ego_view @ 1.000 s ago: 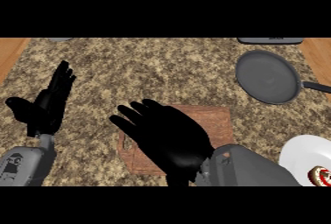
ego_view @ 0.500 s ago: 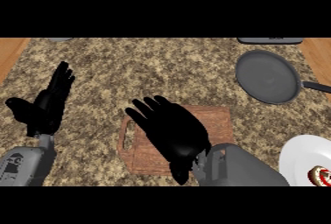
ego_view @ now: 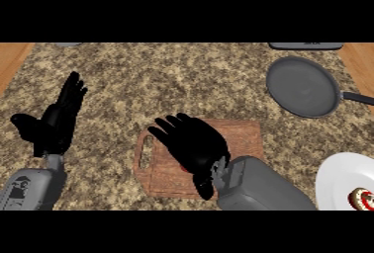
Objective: Pick the bell pepper from the cutting board and place it in the pan
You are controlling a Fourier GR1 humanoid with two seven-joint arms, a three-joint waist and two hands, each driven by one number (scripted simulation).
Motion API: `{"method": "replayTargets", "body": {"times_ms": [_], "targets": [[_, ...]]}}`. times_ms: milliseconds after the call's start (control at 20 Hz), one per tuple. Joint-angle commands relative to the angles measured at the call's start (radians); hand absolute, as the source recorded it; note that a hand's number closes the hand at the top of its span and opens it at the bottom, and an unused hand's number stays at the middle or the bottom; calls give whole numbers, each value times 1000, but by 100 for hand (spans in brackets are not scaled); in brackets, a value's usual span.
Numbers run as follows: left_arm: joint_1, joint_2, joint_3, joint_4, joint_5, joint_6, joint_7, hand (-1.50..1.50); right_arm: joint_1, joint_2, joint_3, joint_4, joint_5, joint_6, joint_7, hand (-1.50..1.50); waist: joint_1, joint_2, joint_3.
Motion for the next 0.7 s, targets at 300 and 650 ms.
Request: {"method": "replayTargets", "body": {"times_ms": [300, 650], "targets": [[20, -17, 33, -28, -35, -34, -3, 0, 28, 73, 13, 101, 178, 24, -63, -150, 0, 0, 0], [-21, -33, 45, 0, -41, -40, 23, 0, 4, 84, 60, 175, 296, 55, -63, -150, 0, 0, 0]]}}
